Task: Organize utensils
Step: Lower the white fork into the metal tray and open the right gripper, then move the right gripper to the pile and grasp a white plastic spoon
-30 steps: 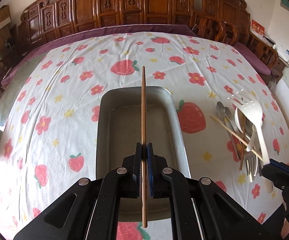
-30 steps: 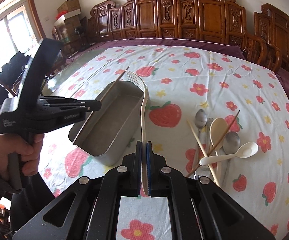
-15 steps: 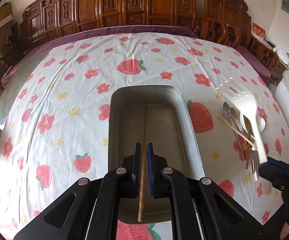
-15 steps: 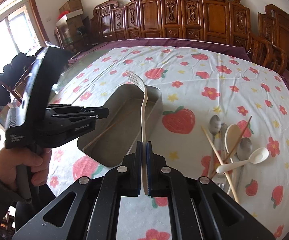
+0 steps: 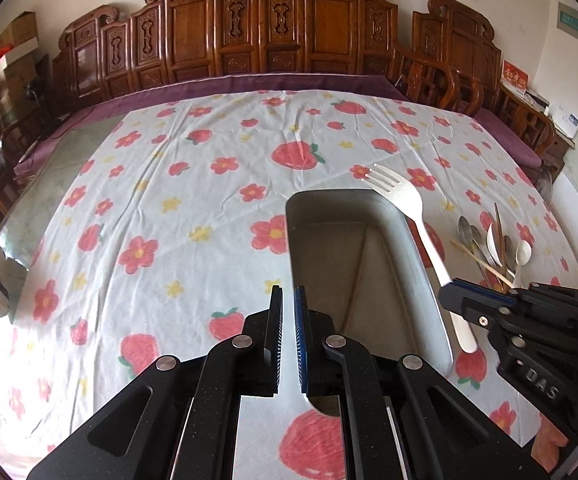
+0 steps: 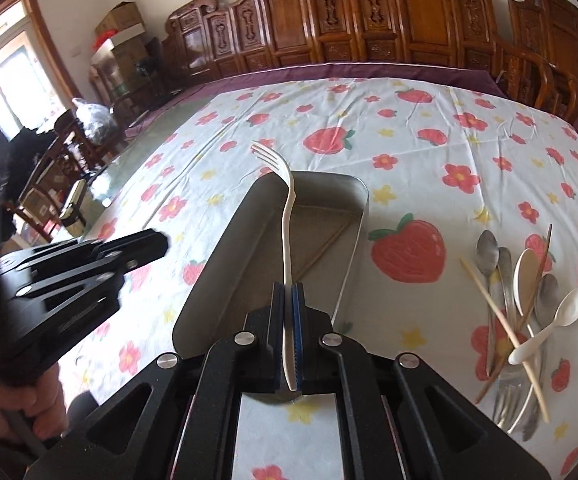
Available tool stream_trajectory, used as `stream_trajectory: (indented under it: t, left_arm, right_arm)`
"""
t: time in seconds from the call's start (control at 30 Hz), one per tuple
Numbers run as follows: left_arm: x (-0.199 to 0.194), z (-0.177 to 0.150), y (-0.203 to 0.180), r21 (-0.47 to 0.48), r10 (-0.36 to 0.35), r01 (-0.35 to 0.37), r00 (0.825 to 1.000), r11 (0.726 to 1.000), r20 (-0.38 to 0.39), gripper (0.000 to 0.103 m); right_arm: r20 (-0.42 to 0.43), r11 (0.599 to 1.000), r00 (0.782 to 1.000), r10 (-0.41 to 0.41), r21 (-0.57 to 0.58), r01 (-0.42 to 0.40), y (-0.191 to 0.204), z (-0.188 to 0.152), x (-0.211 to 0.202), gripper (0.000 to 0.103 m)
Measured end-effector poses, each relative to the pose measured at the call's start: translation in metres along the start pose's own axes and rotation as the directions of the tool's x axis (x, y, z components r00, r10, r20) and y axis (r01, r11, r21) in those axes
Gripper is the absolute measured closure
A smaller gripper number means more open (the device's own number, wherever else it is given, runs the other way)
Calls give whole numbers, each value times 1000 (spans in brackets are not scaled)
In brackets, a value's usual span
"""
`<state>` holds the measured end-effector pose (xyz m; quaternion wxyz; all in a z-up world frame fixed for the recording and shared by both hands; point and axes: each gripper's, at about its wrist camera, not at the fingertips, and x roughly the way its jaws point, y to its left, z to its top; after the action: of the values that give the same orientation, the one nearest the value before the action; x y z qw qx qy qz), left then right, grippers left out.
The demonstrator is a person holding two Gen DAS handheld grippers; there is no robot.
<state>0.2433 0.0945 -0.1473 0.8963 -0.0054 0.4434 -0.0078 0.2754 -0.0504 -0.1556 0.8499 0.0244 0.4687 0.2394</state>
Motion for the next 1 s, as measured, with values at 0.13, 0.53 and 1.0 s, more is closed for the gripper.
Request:
stream_trajectory:
  t: [0.13, 0.53, 1.0]
  left_arm:
    - [-4, -2, 8, -4, 1, -1, 1000, 1000, 9, 98]
    - [-9, -9, 2, 7, -10, 10, 1000, 1000, 17, 98]
    - [-26, -16, -64, 61, -114, 110, 992, 992, 58, 79]
  right_arm:
    - [0, 999, 1000, -24, 26, 24, 3, 4, 10, 98]
    - [33, 999, 999, 44, -22, -43, 5, -6, -3, 79]
    - [111, 992, 986, -128, 6, 128, -118, -44, -94, 79]
